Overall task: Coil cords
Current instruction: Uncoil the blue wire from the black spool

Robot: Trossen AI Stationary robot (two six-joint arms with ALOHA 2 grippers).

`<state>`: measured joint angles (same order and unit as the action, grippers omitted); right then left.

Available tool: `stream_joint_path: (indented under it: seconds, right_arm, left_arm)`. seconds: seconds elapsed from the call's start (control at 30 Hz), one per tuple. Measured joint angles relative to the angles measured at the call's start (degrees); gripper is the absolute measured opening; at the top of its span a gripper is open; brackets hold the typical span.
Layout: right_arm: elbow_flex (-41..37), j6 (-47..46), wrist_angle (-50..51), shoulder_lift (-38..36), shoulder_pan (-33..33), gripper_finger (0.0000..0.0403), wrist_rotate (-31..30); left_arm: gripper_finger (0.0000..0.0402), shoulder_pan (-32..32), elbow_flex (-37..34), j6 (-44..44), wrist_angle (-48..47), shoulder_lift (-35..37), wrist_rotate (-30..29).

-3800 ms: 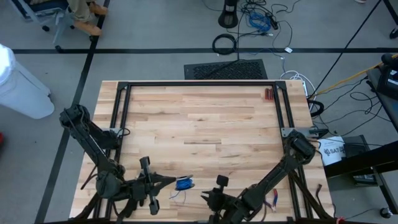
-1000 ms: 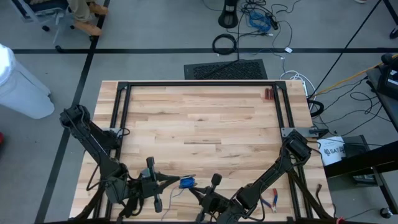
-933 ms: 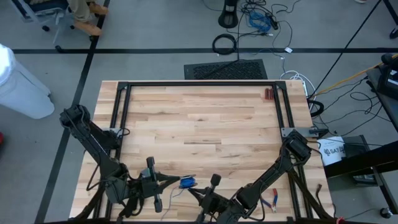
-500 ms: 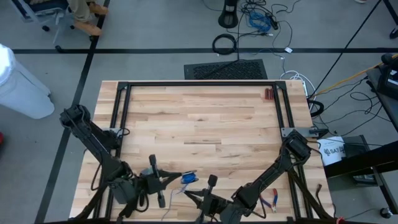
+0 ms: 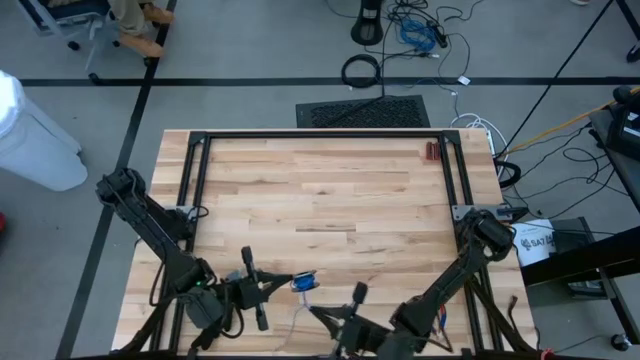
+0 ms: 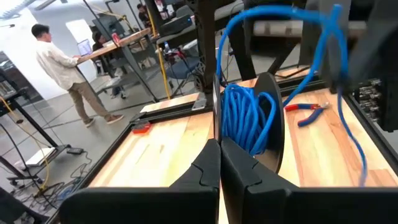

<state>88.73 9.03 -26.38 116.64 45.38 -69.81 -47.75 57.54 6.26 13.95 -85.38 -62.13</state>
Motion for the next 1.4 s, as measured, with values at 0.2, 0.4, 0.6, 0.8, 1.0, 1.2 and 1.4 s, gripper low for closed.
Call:
stream_joint_path:
  seconds: [0.2,0.4,0.6,0.8,1.0,1.2,1.4]
  right_arm:
    - [0.0,4.1,3.6,-1.7,2.8,0.0000,-10.3]
    - [0.0,6.9,5.9,-1.7,3.9,0.0000,-16.6]
    - [0.0,2.2,11.6,-1.7,3.8,0.0000,-17.3]
    - [0.0,-6.6,19.8,-1.7,3.5,0.0000,-17.2]
    - [0.0,-19.5,31.3,-1.7,2.2,0.0000,-14.5]
    - [0.0,-32.2,42.2,-1.7,0.3,0.0000,-9.3]
    - [0.0,-41.0,48.9,-1.7,-2.0,0.0000,-2.1]
  left_arm:
    - [0.0001,0.0,0.0,0.6,0.8,0.0,0.0]
    - [0.0001,0.0,1.4,3.9,1.1,0.0,-1.3]
    - [0.0001,0.0,4.1,8.1,2.0,0.0,-1.4]
    - [0.0001,0.0,7.3,11.3,2.1,0.0,-1.4]
    - [0.0001,-1.0,10.0,14.1,2.2,0.0,-1.4]
    - [0.0001,-1.9,11.2,15.6,2.1,0.0,-1.4]
    - [0.0001,-1.9,11.3,15.6,2.0,0.0,-1.4]
